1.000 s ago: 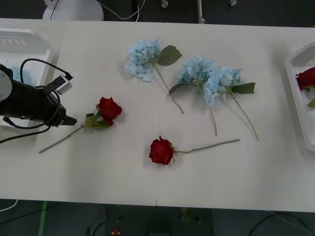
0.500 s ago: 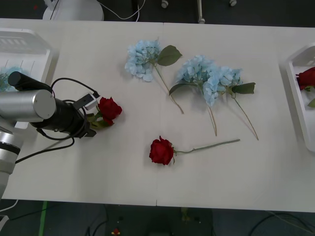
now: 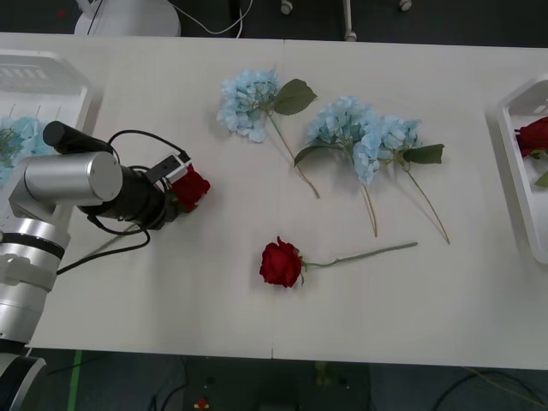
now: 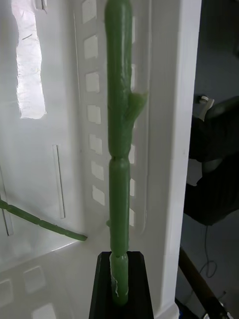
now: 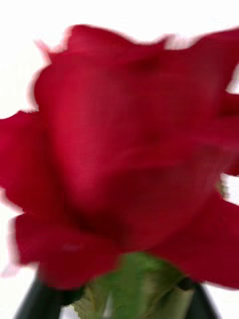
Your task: Put the red flowers into the right box and the blue flowers into the left box
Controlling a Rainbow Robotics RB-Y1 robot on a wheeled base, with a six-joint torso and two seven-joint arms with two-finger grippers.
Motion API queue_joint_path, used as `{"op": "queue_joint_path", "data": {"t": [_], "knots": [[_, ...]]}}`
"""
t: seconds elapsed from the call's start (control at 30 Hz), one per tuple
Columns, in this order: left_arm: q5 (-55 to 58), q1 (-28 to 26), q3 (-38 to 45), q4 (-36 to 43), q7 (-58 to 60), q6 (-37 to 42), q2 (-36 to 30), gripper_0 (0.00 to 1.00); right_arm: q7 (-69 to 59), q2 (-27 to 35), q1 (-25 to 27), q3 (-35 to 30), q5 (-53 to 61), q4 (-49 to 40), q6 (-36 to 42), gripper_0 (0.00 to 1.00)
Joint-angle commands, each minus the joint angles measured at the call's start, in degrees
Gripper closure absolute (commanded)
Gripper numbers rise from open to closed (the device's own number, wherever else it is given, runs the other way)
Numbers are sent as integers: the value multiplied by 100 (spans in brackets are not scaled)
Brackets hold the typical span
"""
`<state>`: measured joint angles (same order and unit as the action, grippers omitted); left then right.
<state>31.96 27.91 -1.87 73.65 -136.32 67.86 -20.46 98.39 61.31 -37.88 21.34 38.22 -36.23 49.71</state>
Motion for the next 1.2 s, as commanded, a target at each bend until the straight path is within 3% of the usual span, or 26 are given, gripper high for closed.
{"op": "queue_joint_path", "data": {"t": [0.03, 0.17, 0.4, 0.57, 0.67, 0.97, 1.2], "knots": [[3, 136, -112, -220, -255, -185, 227, 100, 5, -49, 70, -122, -104, -7, -58, 62], [161, 127, -121, -220, -246, -194, 227, 100, -12, -49, 70, -122, -34, 1, -58, 45], [1286, 127, 196, 132, -185, -62, -19, 100, 49, -23, 70, -359, 177, -130, 38, 33], [2315, 127, 600, 677, -53, 307, -274, 100, 58, 47, 70, -579, 283, -895, 759, 26], [3071, 92, 793, 1055, 334, 395, -406, 100, 102, 47, 70, -842, 397, -1642, 1576, 19], [4125, 92, 1163, 2136, 2232, 351, -432, 100, 102, -216, 70, -614, 1311, -3523, 2886, 18], [5197, 83, 952, 2347, 3674, -326, -388, 100, 102, -717, 61, 10, 1680, -4059, 2745, 17]]}}
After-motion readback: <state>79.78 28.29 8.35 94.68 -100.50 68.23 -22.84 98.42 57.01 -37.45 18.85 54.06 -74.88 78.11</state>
